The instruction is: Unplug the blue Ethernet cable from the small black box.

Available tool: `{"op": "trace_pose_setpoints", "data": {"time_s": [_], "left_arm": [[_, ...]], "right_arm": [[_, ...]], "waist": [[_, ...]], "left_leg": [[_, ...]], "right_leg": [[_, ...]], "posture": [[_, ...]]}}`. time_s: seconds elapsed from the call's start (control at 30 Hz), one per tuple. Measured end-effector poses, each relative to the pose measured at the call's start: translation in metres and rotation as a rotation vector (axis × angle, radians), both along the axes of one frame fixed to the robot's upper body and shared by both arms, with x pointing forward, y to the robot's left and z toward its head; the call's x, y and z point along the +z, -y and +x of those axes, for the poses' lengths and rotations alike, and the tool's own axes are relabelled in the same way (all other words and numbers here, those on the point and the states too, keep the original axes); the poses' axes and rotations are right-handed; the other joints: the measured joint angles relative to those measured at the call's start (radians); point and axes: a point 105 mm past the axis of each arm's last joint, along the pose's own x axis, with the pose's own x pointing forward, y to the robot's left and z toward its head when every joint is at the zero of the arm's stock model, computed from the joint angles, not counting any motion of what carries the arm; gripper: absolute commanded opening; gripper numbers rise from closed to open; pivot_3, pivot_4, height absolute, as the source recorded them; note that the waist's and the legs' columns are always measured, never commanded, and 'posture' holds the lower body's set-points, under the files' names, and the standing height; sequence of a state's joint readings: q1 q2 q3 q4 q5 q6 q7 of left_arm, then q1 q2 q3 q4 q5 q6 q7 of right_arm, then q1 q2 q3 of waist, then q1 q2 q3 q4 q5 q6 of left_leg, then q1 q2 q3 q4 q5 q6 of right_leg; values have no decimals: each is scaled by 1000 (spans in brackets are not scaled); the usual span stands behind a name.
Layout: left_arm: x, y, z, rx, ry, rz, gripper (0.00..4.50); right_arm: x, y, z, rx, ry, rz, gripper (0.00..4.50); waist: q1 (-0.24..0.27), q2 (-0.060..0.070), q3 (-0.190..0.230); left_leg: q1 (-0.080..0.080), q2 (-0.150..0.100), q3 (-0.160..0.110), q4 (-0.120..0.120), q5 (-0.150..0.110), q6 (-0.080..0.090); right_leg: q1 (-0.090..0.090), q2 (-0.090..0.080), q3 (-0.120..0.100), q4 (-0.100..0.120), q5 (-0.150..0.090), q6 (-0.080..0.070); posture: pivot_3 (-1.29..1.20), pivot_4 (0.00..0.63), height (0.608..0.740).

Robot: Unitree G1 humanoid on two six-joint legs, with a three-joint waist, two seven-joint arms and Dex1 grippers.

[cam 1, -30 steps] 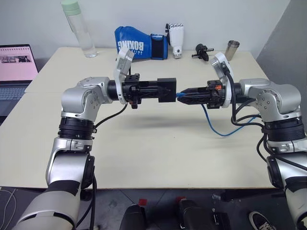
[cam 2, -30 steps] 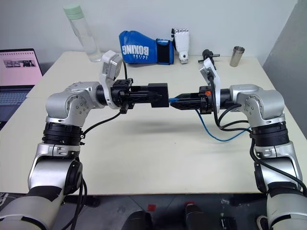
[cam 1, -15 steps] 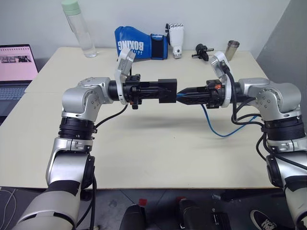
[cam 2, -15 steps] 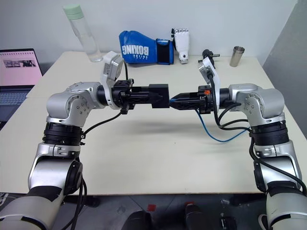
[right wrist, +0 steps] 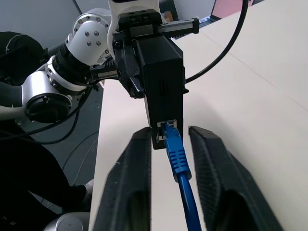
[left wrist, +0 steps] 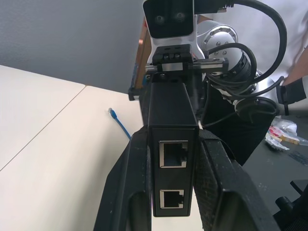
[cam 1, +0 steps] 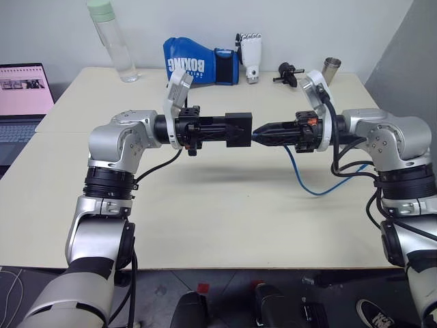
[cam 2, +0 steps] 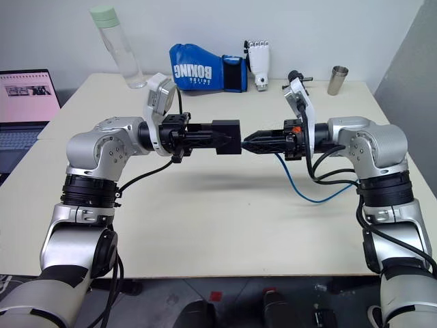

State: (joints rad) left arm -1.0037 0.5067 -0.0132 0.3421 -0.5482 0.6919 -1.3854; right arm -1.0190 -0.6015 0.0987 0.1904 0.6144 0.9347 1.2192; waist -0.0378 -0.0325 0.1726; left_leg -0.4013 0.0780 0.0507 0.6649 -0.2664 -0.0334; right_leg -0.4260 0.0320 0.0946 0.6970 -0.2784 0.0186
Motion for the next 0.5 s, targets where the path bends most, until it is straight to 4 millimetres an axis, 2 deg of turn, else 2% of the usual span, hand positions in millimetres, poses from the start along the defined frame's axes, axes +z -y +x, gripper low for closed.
{"op": "trace_pose_setpoints", "data": {"time_s": [0.07,0.27,0.3,0.4,0.43,0.5], "left_arm": [[0,0,0,2,0,0,793],[0,0,0,-1,0,0,793],[0,0,0,-1,0,0,793],[0,1,0,-1,0,1,793],[0,1,0,-1,0,1,793],[0,1,0,-2,0,0,793]], "right_arm": [[0,1,0,6,6,0,35],[0,1,-1,18,24,-7,39],[0,1,-1,17,24,-9,389],[0,2,0,19,22,-10,959],[-1,2,0,16,22,-11,1317],[-1,3,1,9,22,-17,1491]], "waist": [[0,0,0],[0,0,0],[0,0,0],[0,0,0],[0,0,0],[0,0,0]], "left_leg": [[0,0,0,0,0,0],[0,0,0,0,0,0],[0,0,0,0,0,0],[0,0,0,0,0,0],[0,0,0,0,0,0],[0,0,0,0,0,0]], "right_leg": [[0,0,0,0,0,0],[0,0,0,0,0,0],[0,0,0,0,0,0],[0,0,0,0,0,0],[0,0,0,0,0,0],[0,0,0,0,0,0]], "posture": [[0,150,740],[0,150,740],[0,150,740],[0,150,740],[0,150,740],[0,150,740]]}}
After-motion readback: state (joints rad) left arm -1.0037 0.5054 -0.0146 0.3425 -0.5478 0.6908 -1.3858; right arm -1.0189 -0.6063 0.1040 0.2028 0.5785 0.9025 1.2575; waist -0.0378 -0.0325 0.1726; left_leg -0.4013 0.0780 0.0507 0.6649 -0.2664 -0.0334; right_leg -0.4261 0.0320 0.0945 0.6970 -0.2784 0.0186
